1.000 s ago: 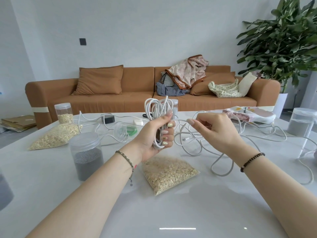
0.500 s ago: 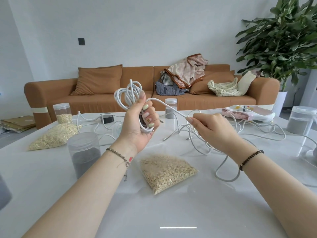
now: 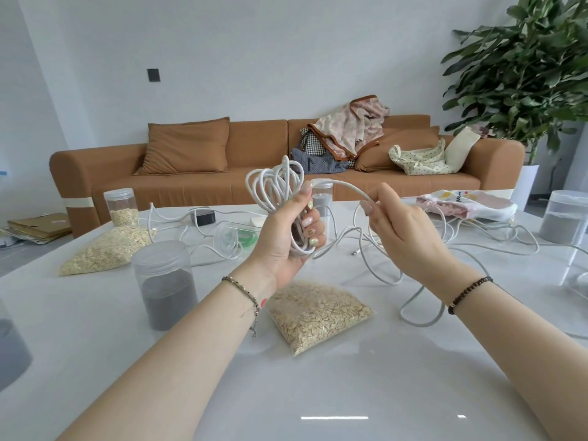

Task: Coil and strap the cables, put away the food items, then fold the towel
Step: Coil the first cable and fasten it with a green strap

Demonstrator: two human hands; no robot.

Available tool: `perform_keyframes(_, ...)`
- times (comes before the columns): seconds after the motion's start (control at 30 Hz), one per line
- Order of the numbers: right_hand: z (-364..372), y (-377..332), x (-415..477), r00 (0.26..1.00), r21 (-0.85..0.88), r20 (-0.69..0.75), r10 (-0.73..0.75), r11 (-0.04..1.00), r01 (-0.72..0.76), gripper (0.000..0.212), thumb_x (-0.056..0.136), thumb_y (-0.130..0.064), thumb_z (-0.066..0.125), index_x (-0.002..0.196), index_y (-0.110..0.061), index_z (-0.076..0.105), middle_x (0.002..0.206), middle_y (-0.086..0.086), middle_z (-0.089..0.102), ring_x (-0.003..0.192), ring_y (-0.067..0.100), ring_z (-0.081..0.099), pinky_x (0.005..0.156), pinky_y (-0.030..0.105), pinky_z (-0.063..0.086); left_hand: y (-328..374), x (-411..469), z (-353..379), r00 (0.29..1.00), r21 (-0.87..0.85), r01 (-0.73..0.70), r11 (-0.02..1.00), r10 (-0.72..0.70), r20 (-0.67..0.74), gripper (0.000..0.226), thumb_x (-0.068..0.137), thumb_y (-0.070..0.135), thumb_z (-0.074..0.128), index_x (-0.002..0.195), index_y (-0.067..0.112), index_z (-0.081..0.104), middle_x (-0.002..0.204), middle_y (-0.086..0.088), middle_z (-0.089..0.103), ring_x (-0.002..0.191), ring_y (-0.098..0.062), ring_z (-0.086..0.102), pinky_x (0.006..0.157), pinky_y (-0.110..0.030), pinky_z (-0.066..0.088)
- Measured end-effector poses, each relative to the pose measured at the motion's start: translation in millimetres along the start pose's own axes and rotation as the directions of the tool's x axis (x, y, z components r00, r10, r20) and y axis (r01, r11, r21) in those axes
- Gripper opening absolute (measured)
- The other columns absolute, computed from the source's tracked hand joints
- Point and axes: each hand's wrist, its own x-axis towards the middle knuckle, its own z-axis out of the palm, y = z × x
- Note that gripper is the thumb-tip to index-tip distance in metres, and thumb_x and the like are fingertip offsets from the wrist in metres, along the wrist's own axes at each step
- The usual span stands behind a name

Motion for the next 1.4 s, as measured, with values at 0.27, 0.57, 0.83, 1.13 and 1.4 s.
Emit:
perform_keyframes(0.27,5.5,-7.1,-3.2,0.994,-0.045,-0.071,-0.078,0.996,0.075,0.026,0.105,-0.041,0.032,0.099,-0.019,0.046,0.061,-0.001,0.048,0.055,0.024,0.046,0.050,0.042,0.042,-15.7,2.9,-7.2,0.997,0.236,0.055,0.970,-0.039,-0.072,0.035,0.084,0.027,0.075,0.116,0.013,0.069,0.066,0.002,0.044,0.054,-0.011,0.043,0.052,-0.023,0.040)
perform_keyframes(0.57,11.0,-7.4,-4.6,0.998,-0.097,0.009,-0.064,0.993,0.065,0.025,0.104,-0.042,0.040,0.100,-0.021,0.052,0.056,-0.007,0.044,0.055,0.019,0.043,0.051,0.033,0.036,-4.6,7.5,-9.4,0.998,0.087,-0.012,0.996,0.018,-0.068,0.020,0.090,0.040,0.066,0.084,0.023,0.058,0.056,0.007,0.034,0.052,-0.008,0.038,0.053,-0.020,0.037)
perform_keyframes(0.83,13.7,-2.6,-4.4,1.000,-0.090,0.022,-0.021,0.996,0.023,0.015,0.103,-0.031,0.046,0.094,-0.023,0.056,0.061,-0.009,0.053,0.058,0.013,0.050,0.056,0.041,0.048,9.1,14.0,-16.0,0.966,-0.104,-0.193,0.976,0.170,-0.195,0.028,0.101,0.039,0.055,0.082,0.018,0.052,0.053,0.008,0.030,0.050,-0.007,0.031,0.048,-0.018,0.033)
perform_keyframes(1.13,15.0,4.4,-3.1,0.997,-0.051,-0.070,-0.008,0.999,0.004,0.020,0.100,-0.040,0.036,0.095,-0.027,0.051,0.061,-0.008,0.048,0.059,0.024,0.048,0.055,0.045,0.047,-8.5,9.3,-16.8,0.998,0.271,-0.047,0.962,0.059,-0.038,0.012,0.091,0.028,0.070,0.093,0.018,0.063,0.054,0.007,0.035,0.049,-0.009,0.038,0.048,-0.021,0.035)
perform_keyframes(1.4,12.1,3.7,-2.5,0.997,-0.010,-0.077,0.001,1.000,-0.001,0.013,0.105,-0.024,0.042,0.099,-0.019,0.053,0.060,-0.003,0.049,0.058,0.026,0.047,0.054,0.047,0.045,-23.0,5.7,-20.7,0.997,0.527,0.081,0.846,-0.076,-0.032,0.030,0.089,0.028,0.075,0.112,0.009,0.068,0.054,0.006,0.043,0.049,-0.013,0.045,0.049,-0.026,0.040)
